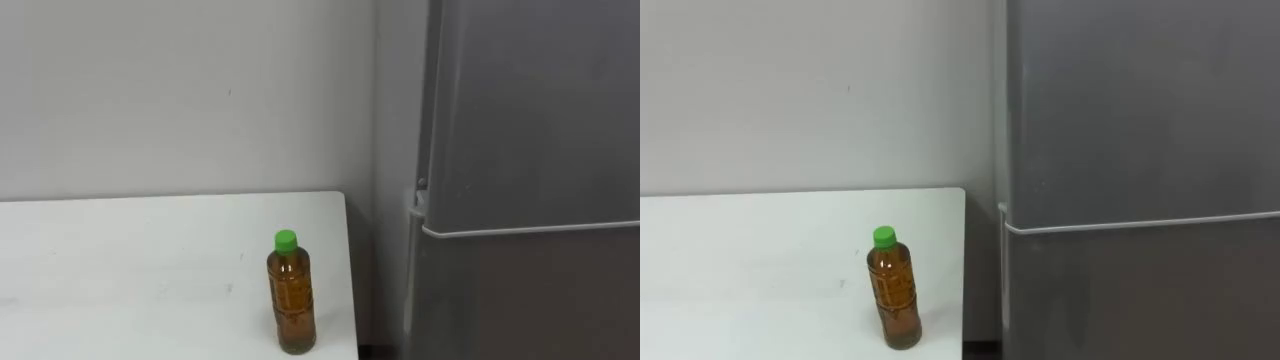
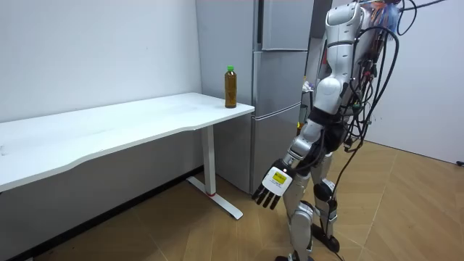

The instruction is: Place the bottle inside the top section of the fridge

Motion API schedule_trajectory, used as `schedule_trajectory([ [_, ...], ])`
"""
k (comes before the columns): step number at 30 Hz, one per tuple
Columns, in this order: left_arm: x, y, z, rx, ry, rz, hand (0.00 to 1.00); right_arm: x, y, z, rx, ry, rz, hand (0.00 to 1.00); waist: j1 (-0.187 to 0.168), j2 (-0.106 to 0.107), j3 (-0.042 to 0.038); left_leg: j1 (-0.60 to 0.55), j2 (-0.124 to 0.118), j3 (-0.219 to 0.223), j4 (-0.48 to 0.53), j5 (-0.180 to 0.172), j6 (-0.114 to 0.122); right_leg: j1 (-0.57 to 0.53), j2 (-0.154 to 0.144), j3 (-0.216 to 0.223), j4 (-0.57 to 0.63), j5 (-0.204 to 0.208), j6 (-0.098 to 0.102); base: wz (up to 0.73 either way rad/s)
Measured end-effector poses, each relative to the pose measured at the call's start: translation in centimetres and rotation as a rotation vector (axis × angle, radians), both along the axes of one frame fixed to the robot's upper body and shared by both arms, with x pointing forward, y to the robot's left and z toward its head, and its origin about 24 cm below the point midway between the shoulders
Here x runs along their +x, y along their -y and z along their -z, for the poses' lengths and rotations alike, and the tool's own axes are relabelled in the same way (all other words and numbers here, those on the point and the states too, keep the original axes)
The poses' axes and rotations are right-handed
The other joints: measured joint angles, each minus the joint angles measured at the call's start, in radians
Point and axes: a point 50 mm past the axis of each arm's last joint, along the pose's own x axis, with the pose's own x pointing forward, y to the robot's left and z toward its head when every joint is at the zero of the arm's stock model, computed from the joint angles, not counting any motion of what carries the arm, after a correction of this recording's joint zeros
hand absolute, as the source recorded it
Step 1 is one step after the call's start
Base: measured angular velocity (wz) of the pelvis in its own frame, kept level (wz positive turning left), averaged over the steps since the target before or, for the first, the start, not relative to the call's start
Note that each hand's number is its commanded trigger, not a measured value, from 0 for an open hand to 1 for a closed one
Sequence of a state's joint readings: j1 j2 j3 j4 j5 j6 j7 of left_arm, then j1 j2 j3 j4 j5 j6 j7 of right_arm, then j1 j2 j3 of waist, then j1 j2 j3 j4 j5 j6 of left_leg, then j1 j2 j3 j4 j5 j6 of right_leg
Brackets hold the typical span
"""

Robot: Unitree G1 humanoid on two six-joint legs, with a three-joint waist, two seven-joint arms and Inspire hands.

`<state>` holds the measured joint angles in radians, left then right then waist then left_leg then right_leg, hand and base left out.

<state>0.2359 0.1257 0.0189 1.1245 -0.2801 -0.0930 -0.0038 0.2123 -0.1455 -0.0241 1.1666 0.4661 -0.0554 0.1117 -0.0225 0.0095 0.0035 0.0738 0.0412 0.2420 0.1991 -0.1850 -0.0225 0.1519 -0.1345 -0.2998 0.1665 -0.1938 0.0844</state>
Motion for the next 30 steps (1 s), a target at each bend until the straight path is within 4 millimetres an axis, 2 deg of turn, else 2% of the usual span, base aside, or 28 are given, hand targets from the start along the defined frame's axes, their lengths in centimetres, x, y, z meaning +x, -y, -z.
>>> schedule_trajectory([
  [2, 0.0, 0.0, 0.0, 0.000, -0.001, 0.000, 0.00, 0.0, 0.0, 0.0, 0.001, 0.000, 0.000, 0.00, 0.000, 0.001, 0.0015, 0.005, 0.000, 0.000, 0.000, -0.001, -0.001, 0.005, 0.000, 0.000, 0.001, -0.003, 0.000, 0.00],
  [7, -0.1, 0.0, 0.0, 0.000, -0.001, 0.000, 0.00, -0.1, 0.0, 0.0, 0.001, -0.001, 0.000, 0.00, 0.000, -0.004, -0.0010, 0.008, 0.000, 0.000, 0.000, -0.002, -0.001, 0.006, 0.000, 0.000, 0.003, -0.005, 0.000, 0.00],
  [18, -0.4, -0.2, 0.0, 0.004, -0.005, -0.028, 0.00, -0.2, -0.1, 0.0, 0.005, -0.001, 0.004, 0.00, 0.001, -0.007, -0.0011, 0.006, 0.000, 0.000, 0.001, -0.006, -0.003, 0.006, 0.000, -0.001, 0.000, -0.007, 0.001, 0.00],
  [23, -1.4, -0.6, -0.1, 0.000, -0.009, -0.114, 0.00, -0.3, -0.1, 0.0, 0.015, 0.002, 0.009, 0.00, 0.005, -0.006, -0.0014, 0.004, 0.000, 0.001, 0.009, -0.017, -0.002, 0.006, -0.002, -0.002, 0.000, -0.009, 0.003, 0.00],
  [30, -1.8, -2.0, -0.4, 0.017, 0.034, -0.321, 0.00, -0.7, 0.3, -0.1, 0.029, 0.010, 0.039, 0.00, 0.008, 0.009, -0.0012, 0.007, 0.002, 0.001, 0.018, -0.024, -0.002, 0.013, -0.002, -0.003, 0.005, -0.010, 0.005, 0.00],
])
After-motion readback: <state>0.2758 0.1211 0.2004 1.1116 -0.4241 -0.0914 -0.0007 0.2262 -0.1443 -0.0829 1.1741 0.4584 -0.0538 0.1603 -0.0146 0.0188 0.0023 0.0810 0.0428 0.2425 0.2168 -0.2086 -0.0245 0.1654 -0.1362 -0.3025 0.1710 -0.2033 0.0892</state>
